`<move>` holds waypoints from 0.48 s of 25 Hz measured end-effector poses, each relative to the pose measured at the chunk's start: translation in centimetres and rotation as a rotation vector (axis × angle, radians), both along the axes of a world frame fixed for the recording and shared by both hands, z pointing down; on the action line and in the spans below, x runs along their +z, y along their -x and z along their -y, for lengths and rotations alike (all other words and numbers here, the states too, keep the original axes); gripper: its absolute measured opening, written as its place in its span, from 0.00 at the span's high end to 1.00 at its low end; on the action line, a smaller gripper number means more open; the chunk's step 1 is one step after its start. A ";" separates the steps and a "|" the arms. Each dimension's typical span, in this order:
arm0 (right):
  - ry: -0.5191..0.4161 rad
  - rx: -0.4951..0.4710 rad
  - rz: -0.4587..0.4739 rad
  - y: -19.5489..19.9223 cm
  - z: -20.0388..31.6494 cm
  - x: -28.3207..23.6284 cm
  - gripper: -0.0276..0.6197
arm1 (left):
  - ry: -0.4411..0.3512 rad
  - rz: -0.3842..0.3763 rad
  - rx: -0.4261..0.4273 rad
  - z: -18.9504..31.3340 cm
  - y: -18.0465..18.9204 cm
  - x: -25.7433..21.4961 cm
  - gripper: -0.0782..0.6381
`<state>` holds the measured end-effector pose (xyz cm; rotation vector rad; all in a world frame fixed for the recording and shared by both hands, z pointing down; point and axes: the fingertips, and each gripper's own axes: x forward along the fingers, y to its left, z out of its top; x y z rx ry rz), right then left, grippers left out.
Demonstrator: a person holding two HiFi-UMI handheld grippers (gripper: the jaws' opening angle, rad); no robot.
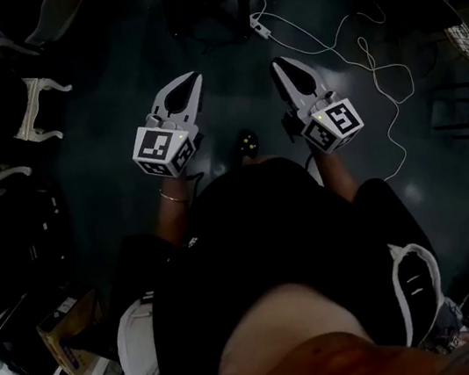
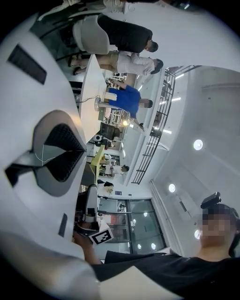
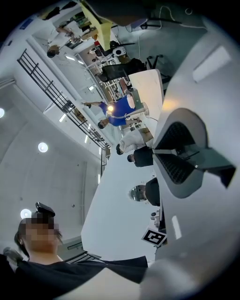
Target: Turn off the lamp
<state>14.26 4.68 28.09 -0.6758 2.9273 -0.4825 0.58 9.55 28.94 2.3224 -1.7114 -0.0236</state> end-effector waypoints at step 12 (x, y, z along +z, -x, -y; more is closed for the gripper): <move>0.026 -0.058 0.008 -0.1 5.8 1.3 0.95 | 0.038 0.090 -0.089 3.8 1.4 0.0 0.88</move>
